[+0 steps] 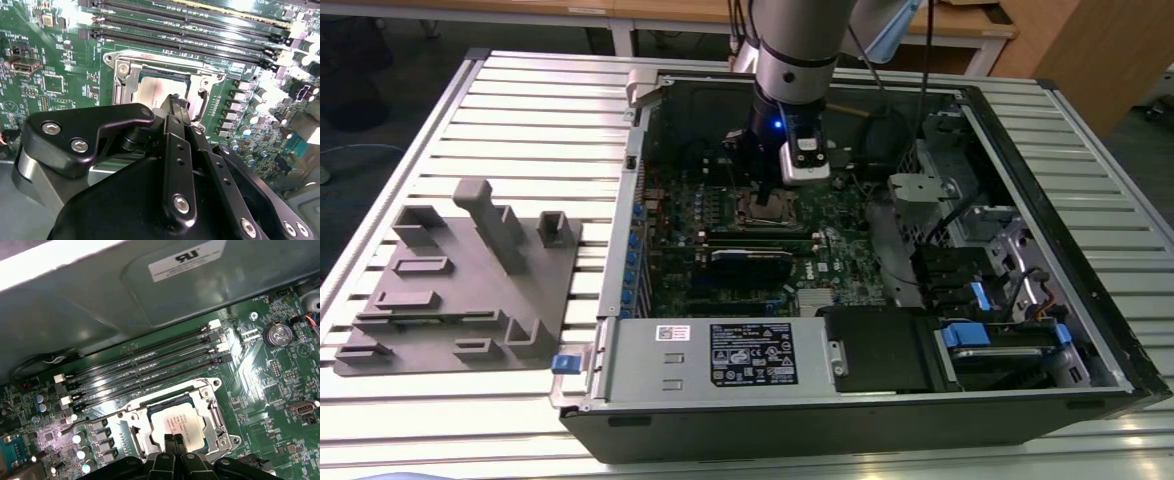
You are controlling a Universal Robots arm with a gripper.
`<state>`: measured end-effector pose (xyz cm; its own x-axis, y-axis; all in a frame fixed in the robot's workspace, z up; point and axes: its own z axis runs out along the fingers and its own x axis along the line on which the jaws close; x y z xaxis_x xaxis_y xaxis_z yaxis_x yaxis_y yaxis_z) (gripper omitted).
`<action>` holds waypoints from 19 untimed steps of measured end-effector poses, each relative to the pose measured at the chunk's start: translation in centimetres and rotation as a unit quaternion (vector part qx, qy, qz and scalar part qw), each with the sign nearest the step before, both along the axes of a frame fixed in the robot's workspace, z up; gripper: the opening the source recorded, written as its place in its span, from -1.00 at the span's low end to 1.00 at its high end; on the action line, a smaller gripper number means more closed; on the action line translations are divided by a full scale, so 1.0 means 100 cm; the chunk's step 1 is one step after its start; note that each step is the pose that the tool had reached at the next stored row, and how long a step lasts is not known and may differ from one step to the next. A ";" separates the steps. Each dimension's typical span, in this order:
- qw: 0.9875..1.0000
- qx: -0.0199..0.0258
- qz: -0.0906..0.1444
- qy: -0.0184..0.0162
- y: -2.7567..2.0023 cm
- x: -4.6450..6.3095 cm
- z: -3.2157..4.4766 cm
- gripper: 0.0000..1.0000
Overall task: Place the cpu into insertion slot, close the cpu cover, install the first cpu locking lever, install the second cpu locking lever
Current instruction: 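Close the cpu cover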
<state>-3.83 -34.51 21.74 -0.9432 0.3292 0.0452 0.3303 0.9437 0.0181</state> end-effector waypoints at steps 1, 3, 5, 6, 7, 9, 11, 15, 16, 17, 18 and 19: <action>1.000 0.000 0.005 0.000 0.0000 0.000 -0.0001 -0.79; 1.000 0.001 0.017 0.000 -0.0001 0.000 -0.0003 -0.79; 1.000 0.001 0.029 0.000 -0.0001 0.000 -0.0008 -0.79; 0.999 0.001 0.036 0.000 -0.0001 0.000 -0.0010 -0.79; 0.999 0.002 0.042 0.000 -0.0001 0.000 -0.0014 -0.79; 0.998 0.002 0.056 0.000 -0.0001 0.000 -0.0020 -0.79; 0.998 0.003 0.068 -0.001 -0.0001 0.000 -0.0027 -0.79; 0.996 0.004 0.088 -0.003 -0.0001 0.000 -0.0041 -0.79; 0.996 0.004 0.091 -0.003 -0.0001 0.000 -0.0041 -0.79; 0.996 0.004 0.092 -0.004 -0.0001 -0.001 -0.0042 -0.79; 0.996 0.004 0.093 -0.005 -0.0002 -0.002 -0.0042 -0.79; 0.996 0.004 0.093 -0.005 -0.0003 -0.003 -0.0042 -0.79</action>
